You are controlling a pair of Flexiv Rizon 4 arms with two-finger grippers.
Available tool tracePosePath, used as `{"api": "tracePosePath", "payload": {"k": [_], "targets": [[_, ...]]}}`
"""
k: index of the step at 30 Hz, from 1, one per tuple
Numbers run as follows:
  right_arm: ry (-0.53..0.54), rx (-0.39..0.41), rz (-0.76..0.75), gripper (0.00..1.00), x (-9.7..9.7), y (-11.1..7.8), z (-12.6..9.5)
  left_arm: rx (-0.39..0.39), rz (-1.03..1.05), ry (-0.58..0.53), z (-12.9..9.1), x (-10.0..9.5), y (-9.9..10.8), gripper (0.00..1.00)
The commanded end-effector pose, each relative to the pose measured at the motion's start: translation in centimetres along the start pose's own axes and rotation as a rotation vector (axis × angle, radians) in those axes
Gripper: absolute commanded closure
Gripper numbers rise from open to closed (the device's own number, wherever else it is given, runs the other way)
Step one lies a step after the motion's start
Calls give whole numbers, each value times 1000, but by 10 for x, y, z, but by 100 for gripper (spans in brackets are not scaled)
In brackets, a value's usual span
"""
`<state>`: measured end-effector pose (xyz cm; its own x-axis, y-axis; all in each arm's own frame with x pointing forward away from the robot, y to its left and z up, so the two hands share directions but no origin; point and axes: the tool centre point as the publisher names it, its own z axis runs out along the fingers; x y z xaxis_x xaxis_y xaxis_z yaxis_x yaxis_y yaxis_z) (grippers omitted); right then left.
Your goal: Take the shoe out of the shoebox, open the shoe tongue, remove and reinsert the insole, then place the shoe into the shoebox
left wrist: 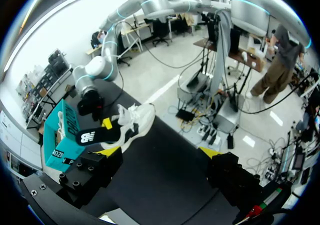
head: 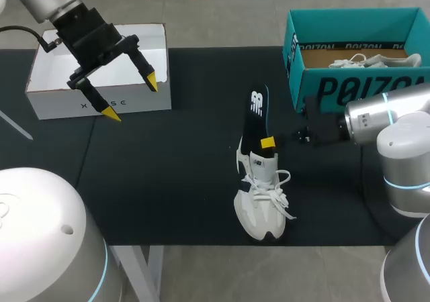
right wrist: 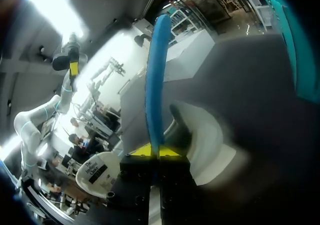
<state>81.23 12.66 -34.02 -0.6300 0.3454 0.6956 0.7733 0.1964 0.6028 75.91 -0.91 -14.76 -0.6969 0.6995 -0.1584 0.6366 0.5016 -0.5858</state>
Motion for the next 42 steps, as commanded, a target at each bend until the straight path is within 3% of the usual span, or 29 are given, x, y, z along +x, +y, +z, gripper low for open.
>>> {"api": "tracePosePath", "payload": {"k": [1,7,14,15,17,26,28,37,39,40,42], "targets": [[-5,7,7,100,3,-9,4,-1,0,3,0,0,0,0],[-8,22,29,100,2,-18,6,-1,0,3,0,0,0,0],[-16,17,28,100,2,-9,5,-1,0,3,0,0,0,0],[-16,17,27,98,2,-8,5,-1,0,3,0,0,0,0],[-15,16,23,80,3,-5,5,-1,0,3,0,0,0,0],[-22,10,15,73,0,2,3,-1,0,3,0,0,0,0],[-28,7,14,66,-1,5,2,-1,0,3,0,0,0,0],[-41,-10,-3,66,-5,21,-1,-1,0,3,0,0,0,0],[-43,-10,-6,71,-6,22,-1,-1,0,3,0,0,0,0],[-44,-10,-6,73,-7,23,0,-1,0,3,0,0,0,0],[-45,-14,-6,100,-8,22,-1,-1,0,3,0,0,0,0]]}}
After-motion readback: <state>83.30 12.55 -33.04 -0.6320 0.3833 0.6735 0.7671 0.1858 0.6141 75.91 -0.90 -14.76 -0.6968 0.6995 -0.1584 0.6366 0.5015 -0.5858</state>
